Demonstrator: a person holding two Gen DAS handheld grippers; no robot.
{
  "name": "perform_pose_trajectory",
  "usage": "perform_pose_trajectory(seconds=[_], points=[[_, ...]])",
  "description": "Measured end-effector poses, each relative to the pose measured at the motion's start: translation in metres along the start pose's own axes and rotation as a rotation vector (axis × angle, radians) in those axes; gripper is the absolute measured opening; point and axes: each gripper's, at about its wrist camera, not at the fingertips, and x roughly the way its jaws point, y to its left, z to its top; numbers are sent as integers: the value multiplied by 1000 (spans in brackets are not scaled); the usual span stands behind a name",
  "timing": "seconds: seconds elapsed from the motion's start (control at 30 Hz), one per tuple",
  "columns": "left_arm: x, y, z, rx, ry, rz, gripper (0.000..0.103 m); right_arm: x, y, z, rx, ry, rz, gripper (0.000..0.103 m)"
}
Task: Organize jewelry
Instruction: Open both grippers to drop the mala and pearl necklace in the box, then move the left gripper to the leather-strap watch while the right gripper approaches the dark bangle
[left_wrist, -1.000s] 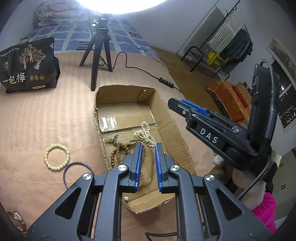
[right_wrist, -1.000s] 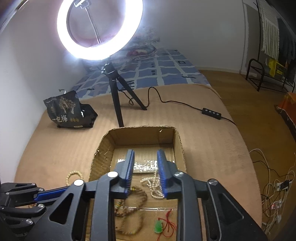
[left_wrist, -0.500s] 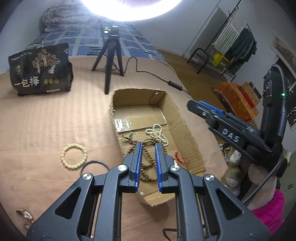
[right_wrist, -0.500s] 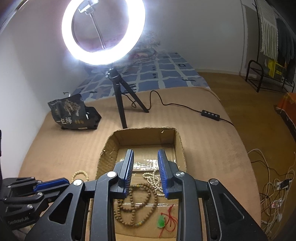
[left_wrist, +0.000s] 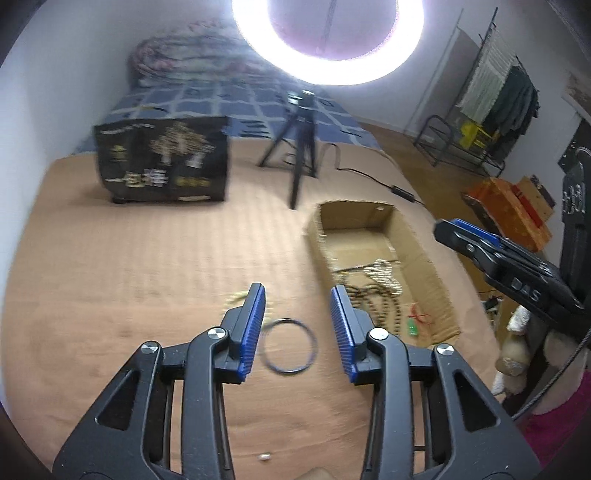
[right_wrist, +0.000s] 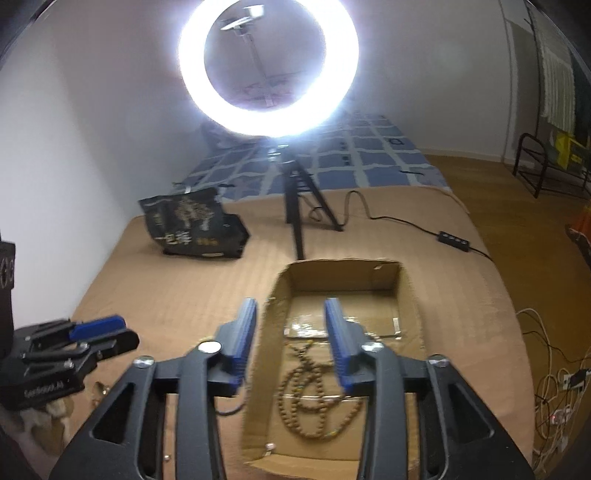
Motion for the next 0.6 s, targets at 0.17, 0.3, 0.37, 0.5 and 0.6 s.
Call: perform_pose_trajectory(seconds=[0.17,0.3,0.37,0.5,0.6], points=[[-19,33,-7,-10,-18,65,50,3,34,-11,-77,38,54,47],[-38,60,-19,-18,-31,111,52,6,66,-30,-160,77,97,58],[-46,70,-25,-16,-31,123,60,9,79,-39,-196,102,120,59],[-61,94,-44,-15,-30,159,65,22,103,-67,-230,157,120,65],[-69,110,-60,-9,-18,176,67,29,111,-86,-211,202,120,65]])
